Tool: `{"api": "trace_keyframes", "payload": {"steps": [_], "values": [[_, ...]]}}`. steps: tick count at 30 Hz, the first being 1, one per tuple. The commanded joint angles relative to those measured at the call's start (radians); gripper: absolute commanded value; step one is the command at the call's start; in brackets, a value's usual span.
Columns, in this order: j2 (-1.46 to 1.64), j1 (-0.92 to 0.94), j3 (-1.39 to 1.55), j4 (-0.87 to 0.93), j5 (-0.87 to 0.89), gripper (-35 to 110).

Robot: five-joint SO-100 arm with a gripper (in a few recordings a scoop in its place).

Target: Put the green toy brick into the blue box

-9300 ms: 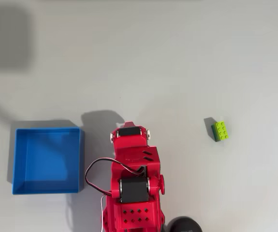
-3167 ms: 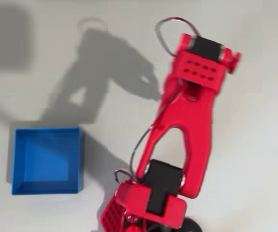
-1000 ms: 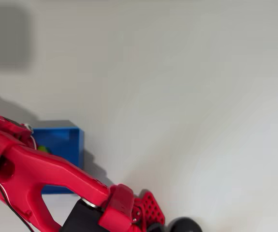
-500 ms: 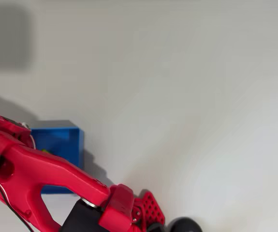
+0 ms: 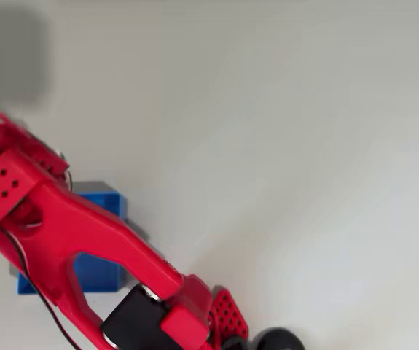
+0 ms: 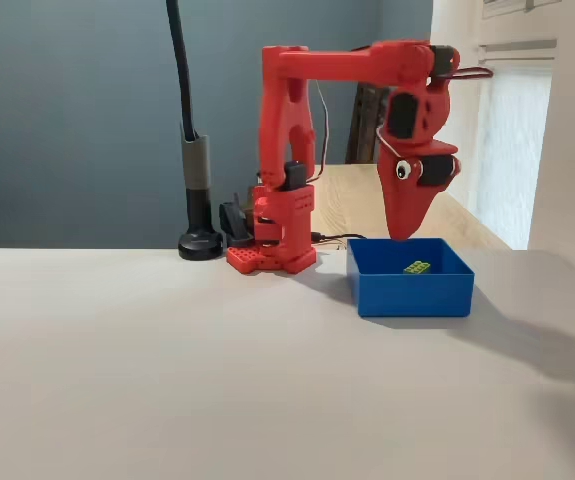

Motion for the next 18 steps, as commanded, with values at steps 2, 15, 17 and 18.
{"api": "trace_keyframes", "payload": {"steps": [2,15,17,18], "values": [[0.184,0.232,-0.044,-0.023,-0.138,0],[0.699,0.571,0.509,-0.460,-0.399,0],[0.795,0.597,0.626,-0.514,-0.413,0],[0.842,0.604,0.678,-0.529,-0.414,0]]}}
